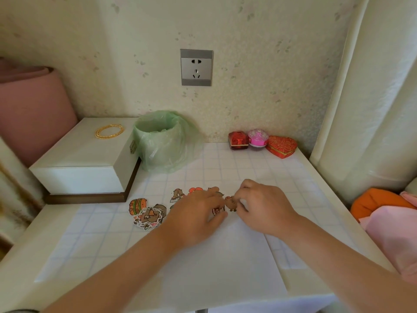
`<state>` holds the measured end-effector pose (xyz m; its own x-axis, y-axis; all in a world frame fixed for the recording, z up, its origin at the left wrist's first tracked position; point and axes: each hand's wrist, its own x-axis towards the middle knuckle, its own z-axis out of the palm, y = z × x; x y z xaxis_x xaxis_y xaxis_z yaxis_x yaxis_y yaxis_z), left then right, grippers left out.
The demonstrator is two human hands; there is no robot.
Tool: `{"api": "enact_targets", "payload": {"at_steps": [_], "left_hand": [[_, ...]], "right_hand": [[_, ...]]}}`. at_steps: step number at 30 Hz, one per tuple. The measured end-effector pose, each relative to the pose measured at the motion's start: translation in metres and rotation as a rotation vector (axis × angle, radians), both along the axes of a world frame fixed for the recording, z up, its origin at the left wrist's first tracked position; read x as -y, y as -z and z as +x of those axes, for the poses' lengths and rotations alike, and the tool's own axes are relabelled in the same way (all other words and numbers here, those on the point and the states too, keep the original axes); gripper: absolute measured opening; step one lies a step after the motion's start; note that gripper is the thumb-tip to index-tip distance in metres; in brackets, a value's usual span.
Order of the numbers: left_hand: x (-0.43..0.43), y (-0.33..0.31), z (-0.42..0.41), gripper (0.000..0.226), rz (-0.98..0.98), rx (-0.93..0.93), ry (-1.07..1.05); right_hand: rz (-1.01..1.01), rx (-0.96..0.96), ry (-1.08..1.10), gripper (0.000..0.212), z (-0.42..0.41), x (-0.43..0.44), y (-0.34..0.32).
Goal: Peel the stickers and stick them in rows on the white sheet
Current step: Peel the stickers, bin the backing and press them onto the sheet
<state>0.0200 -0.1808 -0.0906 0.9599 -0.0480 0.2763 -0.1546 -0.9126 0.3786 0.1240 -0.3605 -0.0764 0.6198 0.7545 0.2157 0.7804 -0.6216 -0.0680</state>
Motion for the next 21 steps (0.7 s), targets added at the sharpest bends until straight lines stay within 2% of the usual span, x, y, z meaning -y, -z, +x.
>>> {"api": "enact_targets", "payload": {"at_steps": [6, 14, 21], "left_hand": [[-0.044, -0.032, -0.004, 0.029, -0.130, -0.120, -0.215], [-0.109, -0.050, -0.037, 0.025, 0.010, -0.318, -0.283], [-0.134, -0.046, -0.063, 0.026, 0.049, -0.388, -0.305]], "right_hand": [[0.103, -0.208, -0.042, 0.020, -0.014, -0.042, -0.019], [0.070, -0.375, -0.174, 0.026, -0.046, -0.112, -0.019], [-0.013, -0.370, -0.133, 0.036, -0.066, -0.150, -0.012]]}}
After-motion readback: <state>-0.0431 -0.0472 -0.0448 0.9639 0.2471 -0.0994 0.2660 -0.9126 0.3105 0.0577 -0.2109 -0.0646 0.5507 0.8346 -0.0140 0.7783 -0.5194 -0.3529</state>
